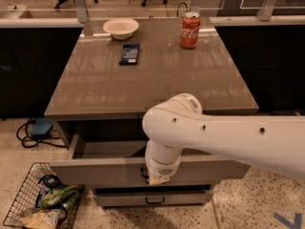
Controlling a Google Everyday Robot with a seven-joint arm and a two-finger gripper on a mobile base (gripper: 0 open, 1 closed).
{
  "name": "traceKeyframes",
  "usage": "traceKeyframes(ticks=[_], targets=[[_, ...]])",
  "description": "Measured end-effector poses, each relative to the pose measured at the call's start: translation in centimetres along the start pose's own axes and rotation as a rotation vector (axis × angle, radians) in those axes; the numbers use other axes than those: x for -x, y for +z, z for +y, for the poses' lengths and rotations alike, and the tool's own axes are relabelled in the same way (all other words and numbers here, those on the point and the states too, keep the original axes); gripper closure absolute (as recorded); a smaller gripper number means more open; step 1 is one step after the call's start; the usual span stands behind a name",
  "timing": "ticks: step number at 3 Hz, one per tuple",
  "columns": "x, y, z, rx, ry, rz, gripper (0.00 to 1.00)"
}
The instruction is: Open top drawer
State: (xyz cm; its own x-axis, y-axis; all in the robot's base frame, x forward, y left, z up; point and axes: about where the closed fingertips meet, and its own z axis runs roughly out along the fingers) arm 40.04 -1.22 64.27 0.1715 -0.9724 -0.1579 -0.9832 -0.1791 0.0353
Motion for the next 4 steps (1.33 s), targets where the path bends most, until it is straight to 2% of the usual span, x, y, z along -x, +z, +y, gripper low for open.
traceKeyframes(ticks=[1, 2, 3, 4], targets=[[0.0, -1.0, 0.6, -0.04, 0.004, 0.021, 1.0], [-0.1, -0.8, 0.6, -0.04, 0.004, 0.022, 1.0], [-0.1, -2.0, 1.6, -0.088, 0.014, 0.045, 1.0], [-0.1, -2.0, 1.7, -0.089, 0.015, 0.045, 1.0]])
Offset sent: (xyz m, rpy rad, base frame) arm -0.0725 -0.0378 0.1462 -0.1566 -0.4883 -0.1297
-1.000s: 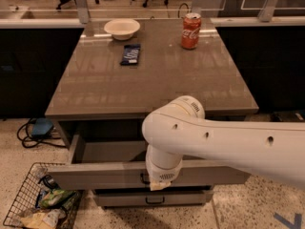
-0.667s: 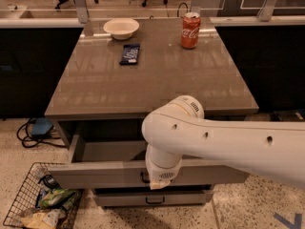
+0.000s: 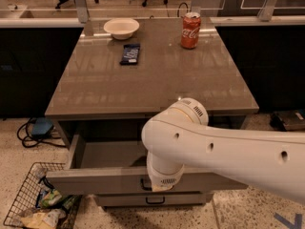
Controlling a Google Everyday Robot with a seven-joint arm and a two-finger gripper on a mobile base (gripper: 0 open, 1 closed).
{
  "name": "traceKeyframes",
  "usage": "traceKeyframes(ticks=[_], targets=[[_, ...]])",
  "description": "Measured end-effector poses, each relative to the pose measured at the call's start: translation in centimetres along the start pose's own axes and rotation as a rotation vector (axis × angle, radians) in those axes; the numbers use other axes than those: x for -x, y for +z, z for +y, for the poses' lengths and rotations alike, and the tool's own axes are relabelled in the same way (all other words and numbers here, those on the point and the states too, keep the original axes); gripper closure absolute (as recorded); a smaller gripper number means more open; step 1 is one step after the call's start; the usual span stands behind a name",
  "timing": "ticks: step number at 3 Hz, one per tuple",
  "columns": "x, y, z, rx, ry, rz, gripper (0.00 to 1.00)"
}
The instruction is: Open top drawer
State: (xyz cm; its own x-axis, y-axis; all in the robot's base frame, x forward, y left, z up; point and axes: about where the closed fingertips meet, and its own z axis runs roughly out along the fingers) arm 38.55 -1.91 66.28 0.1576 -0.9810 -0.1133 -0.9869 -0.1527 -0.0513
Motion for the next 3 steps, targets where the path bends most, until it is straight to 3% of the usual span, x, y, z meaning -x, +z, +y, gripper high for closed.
traceKeyframes(ticks=[1, 2, 3], targets=[[-0.4, -2.5, 2.0, -0.09, 0.027, 0.038, 1.0], [-0.5, -5.0, 2.3, -0.159, 0.02, 0.072, 0.82], [-0.5, -5.0, 2.3, -0.158, 0.019, 0.072, 0.58]])
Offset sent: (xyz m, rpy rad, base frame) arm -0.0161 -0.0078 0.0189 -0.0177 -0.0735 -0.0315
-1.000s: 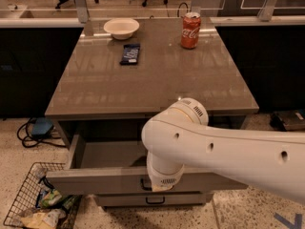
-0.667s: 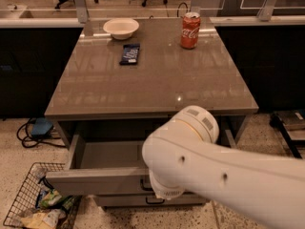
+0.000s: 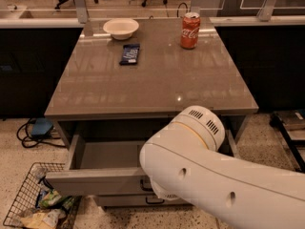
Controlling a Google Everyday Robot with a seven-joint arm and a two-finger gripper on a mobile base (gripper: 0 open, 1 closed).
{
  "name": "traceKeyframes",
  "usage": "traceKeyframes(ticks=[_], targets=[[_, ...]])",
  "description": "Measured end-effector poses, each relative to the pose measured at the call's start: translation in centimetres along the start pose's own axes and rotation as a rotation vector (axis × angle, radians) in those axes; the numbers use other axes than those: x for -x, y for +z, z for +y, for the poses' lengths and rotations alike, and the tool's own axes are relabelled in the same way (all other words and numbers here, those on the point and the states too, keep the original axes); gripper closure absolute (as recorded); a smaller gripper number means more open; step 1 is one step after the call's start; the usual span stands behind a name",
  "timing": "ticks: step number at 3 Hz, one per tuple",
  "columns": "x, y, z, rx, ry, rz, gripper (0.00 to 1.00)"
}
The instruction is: Open top drawer
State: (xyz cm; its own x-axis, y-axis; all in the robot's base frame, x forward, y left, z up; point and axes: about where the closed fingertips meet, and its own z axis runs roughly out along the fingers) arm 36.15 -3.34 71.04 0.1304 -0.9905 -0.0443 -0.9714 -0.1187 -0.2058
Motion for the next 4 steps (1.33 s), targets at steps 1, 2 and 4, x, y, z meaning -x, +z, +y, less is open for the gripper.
traceKeyframes(ticks=[1, 2, 4], targets=[[0.0, 0.02, 0.04, 0.001, -0.001, 0.001, 0.35], [-0.01, 0.04, 0.08, 0.001, -0.001, 0.001, 0.12], [-0.01, 0.06, 0.13, 0.002, -0.002, 0.002, 0.0]])
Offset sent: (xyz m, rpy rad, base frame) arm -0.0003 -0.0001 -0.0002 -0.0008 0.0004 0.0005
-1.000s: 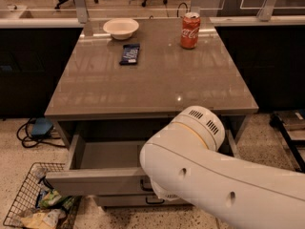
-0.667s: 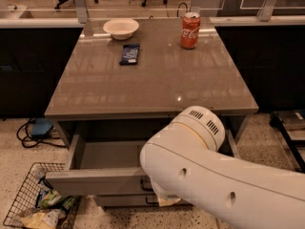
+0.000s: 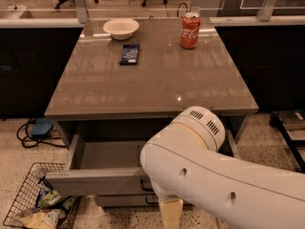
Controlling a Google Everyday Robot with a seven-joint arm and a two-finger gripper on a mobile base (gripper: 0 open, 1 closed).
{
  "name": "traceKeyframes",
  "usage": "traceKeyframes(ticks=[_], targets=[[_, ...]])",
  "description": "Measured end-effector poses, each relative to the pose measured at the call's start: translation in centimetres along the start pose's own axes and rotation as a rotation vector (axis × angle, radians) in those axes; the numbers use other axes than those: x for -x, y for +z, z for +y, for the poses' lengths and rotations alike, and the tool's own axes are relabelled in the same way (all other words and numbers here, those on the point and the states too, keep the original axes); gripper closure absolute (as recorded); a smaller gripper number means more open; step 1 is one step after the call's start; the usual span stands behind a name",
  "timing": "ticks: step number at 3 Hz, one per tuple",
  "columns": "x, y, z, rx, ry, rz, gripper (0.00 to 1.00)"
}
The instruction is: Open top drawer
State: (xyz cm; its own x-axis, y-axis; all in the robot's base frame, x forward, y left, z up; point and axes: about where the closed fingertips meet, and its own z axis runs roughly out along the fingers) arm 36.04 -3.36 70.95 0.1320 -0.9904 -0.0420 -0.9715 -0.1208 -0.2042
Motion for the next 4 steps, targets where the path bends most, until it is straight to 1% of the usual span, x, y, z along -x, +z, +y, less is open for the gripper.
traceKeyframes(ticks=[1, 4], targets=[[0.0, 0.02, 0.05, 0.001, -0.001, 0.001, 0.18], [-0.02, 0.09, 0.18, 0.003, -0.003, 0.003, 0.88]])
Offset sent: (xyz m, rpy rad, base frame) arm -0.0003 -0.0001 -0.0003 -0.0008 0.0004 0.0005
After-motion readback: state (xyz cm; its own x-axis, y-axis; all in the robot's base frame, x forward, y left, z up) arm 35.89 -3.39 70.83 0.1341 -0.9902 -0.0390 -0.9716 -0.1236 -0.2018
